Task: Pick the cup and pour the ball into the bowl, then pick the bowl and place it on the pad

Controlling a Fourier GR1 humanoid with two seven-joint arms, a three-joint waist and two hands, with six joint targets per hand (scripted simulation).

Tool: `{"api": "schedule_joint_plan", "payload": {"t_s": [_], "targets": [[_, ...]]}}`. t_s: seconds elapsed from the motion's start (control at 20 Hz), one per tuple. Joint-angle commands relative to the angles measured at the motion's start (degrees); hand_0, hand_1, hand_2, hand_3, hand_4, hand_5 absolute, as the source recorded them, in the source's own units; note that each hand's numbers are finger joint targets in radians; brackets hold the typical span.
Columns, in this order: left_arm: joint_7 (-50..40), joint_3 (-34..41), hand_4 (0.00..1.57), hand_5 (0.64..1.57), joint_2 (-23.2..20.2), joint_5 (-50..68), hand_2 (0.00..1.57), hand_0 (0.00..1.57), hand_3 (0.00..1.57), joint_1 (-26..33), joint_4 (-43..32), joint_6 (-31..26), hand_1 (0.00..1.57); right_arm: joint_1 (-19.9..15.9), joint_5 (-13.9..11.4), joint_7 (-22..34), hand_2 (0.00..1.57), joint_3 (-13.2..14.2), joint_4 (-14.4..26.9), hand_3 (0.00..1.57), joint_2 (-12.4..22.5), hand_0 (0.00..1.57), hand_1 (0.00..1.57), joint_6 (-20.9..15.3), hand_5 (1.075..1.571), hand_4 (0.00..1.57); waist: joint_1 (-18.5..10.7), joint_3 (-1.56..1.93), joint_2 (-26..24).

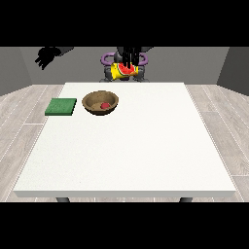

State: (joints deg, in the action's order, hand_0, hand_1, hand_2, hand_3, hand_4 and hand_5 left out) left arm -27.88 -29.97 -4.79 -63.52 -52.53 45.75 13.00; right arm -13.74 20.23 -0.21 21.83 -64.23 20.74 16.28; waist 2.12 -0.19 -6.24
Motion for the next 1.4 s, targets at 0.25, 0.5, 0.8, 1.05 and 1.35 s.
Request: {"api": "schedule_joint_plan", "payload": {"t_s": [0.25,0.5,0.8,1.05,1.35], "targets": [[12.2,28.7,1.15,1.568,-1.2,34.8,0.0,0.0,0.0,2.4,14.6,3.5,0.0,-0.7,-1.4,-0.2,0.0,0.7,-0.1,0.0,-1.3,0.0,0.0,-5.2,1.556,0.78,-8.5,-0.74,1.7],[18.2,39.5,1.05,1.567,-3.8,53.2,0.0,0.0,0.0,1.8,19.3,-9.0,0.0,1.1,-2.9,-3.1,0.0,0.0,1.6,0.0,-6.3,0.0,0.0,-9.0,1.56,0.78,-12.9,-0.12,4.7],[18.8,47.9,1.05,1.561,-12.8,65.7,0.0,0.0,0.0,0.1,18.7,-24.1,0.0,-0.9,-3.6,-8.9,0.0,0.0,3.8,0.0,-11.0,0.0,0.0,-12.9,1.567,0.74,-15.9,0.17,10.3],[16.7,50.2,1.04,1.558,-17.8,70.5,0.0,0.0,0.0,1.2,20.0,-30.2,0.0,-3.8,-2.7,-14.6,0.0,1.8,11.7,0.0,-9.9,0.0,0.0,-11.0,1.566,0.72,-16.6,0.25,13.5],[17.7,53.3,1.0,1.542,-22.4,73.1,0.0,0.0,0.0,8.9,21.0,-32.5,0.0,-5.8,-4.4,-17.8,0.0,-1.0,17.3,0.0,-11.9,0.0,0.0,-10.9,1.558,0.58,-12.9,0.21,12.2]]}}
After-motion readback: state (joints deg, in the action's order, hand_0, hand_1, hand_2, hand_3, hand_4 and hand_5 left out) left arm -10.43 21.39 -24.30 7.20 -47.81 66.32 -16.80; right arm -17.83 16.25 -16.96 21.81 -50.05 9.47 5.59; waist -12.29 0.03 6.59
